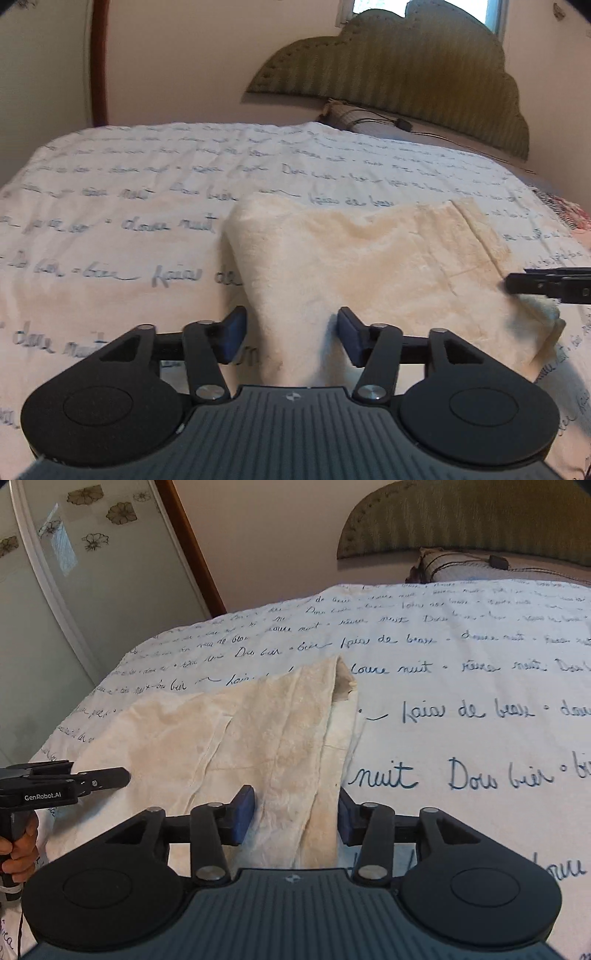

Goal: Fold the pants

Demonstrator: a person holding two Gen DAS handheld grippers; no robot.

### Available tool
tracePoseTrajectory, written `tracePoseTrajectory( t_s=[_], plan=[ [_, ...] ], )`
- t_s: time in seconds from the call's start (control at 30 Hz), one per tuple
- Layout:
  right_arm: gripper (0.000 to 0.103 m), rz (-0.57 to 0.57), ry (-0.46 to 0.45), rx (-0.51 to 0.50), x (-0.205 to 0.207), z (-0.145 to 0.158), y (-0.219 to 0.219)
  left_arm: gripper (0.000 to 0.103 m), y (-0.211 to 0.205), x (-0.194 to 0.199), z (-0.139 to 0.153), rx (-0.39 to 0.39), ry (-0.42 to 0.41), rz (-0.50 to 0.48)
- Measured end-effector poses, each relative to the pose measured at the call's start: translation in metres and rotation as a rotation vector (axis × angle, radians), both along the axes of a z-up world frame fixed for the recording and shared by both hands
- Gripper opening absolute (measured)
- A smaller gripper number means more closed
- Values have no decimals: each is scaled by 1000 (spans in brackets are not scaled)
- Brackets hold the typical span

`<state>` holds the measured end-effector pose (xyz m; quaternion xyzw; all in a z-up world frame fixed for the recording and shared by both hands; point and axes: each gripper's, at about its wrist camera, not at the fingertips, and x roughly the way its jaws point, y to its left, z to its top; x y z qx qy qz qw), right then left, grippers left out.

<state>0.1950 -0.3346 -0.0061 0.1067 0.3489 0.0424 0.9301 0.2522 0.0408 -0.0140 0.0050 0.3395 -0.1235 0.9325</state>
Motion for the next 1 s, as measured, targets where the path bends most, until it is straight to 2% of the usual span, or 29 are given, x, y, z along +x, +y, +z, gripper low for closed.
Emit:
tracePoseTrajectory(
  t_s=[0.07,0.1,0.17,0.23,0.27,0.33,0.37,0.43,0.53,0.57,0.63,0.73,0.83,0.9,1.0],
  plan=[
    [46,-18,-80,-143,-19,18,15,65,0,-17,14,46,-87,40],
    [46,13,-113,-179,-26,24,23,66,-4,-29,21,58,-120,26],
    [46,129,-151,-155,-36,32,41,70,-10,-45,29,19,-142,-36],
    [44,223,-105,-117,-36,26,54,80,-23,-55,26,-7,-113,-110],
    [44,231,-58,-129,-34,18,61,83,-29,-55,20,5,-81,-132],
    [43,203,12,-187,-31,-1,64,78,-39,-51,1,59,-26,-139],
    [43,182,21,-185,-31,-6,61,72,-39,-51,-8,85,-17,-122],
    [43,101,2,-166,-43,1,64,68,-33,-61,-6,92,-34,-77],
    [48,138,-76,-146,-68,15,83,71,-25,-82,6,22,-51,-54],
    [55,148,-71,-131,-72,14,89,71,-26,-90,7,13,-44,-42],
    [56,149,-56,-143,-80,9,102,71,-27,-107,8,6,-38,-27],
    [57,132,-38,-193,-95,2,116,74,-26,-129,2,26,-24,-40],
    [70,116,-51,-165,-111,-2,115,77,-22,-139,-8,82,-23,-46],
    [72,84,-55,-158,-117,-3,109,77,-14,-136,-15,126,-13,15],
    [72,46,-55,-127,-120,-6,103,77,2,-123,-20,122,-10,91]
  ],
)
